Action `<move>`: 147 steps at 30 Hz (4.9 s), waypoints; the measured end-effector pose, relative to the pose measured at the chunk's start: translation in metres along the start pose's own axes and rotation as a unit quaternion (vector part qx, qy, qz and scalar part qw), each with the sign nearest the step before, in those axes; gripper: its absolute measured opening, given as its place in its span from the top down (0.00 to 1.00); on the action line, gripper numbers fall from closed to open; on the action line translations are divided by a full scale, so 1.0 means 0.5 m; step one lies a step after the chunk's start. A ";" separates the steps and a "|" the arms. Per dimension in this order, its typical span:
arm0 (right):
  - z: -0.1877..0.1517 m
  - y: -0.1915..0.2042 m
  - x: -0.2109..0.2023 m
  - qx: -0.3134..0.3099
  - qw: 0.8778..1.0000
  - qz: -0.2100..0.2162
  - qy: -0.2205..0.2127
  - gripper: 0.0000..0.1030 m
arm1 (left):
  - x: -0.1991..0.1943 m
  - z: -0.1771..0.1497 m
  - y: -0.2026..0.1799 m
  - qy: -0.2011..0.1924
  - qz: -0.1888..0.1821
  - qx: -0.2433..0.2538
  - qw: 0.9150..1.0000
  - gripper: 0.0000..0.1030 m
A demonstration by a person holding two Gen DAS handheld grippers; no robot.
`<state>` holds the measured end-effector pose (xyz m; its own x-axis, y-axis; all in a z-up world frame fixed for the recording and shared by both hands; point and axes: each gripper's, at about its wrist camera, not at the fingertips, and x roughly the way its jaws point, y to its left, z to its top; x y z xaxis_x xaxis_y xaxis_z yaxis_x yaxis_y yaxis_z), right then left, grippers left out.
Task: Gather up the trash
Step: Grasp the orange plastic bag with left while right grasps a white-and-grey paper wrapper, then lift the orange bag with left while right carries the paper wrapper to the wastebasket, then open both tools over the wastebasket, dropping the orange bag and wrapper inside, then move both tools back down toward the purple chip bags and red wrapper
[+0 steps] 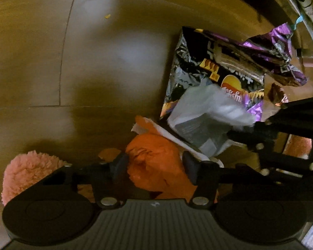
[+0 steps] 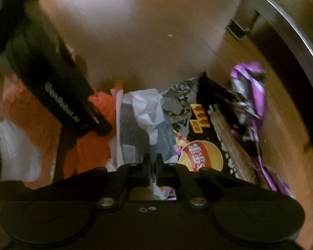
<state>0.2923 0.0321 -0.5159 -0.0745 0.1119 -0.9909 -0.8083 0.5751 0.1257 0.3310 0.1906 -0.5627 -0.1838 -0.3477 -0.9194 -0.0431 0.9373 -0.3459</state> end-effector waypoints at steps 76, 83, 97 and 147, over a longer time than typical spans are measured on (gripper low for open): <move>-0.172 -0.096 -1.336 0.218 0.784 -0.233 -0.533 0.99 | -1.350 -0.166 -0.812 -0.638 0.153 0.129 0.744 0.58; -0.098 -0.173 -1.313 0.224 0.796 -0.231 -0.512 0.99 | -1.322 -0.036 -0.836 -0.619 0.184 0.133 0.752 0.57; 0.026 -0.295 -1.203 0.230 0.845 -0.223 -0.428 0.99 | -1.135 0.184 -0.828 -0.503 0.221 0.149 0.822 0.57; -0.156 -0.074 -1.319 0.199 0.849 -0.220 -0.437 0.51 | -1.162 -0.183 -0.870 -0.480 0.191 0.205 0.831 0.23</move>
<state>0.3260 -0.1261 0.1292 0.7864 0.2730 -0.5541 -0.3704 0.9263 -0.0694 0.3668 -0.0130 0.1392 0.7703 -0.0699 -0.6338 0.2129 0.9651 0.1523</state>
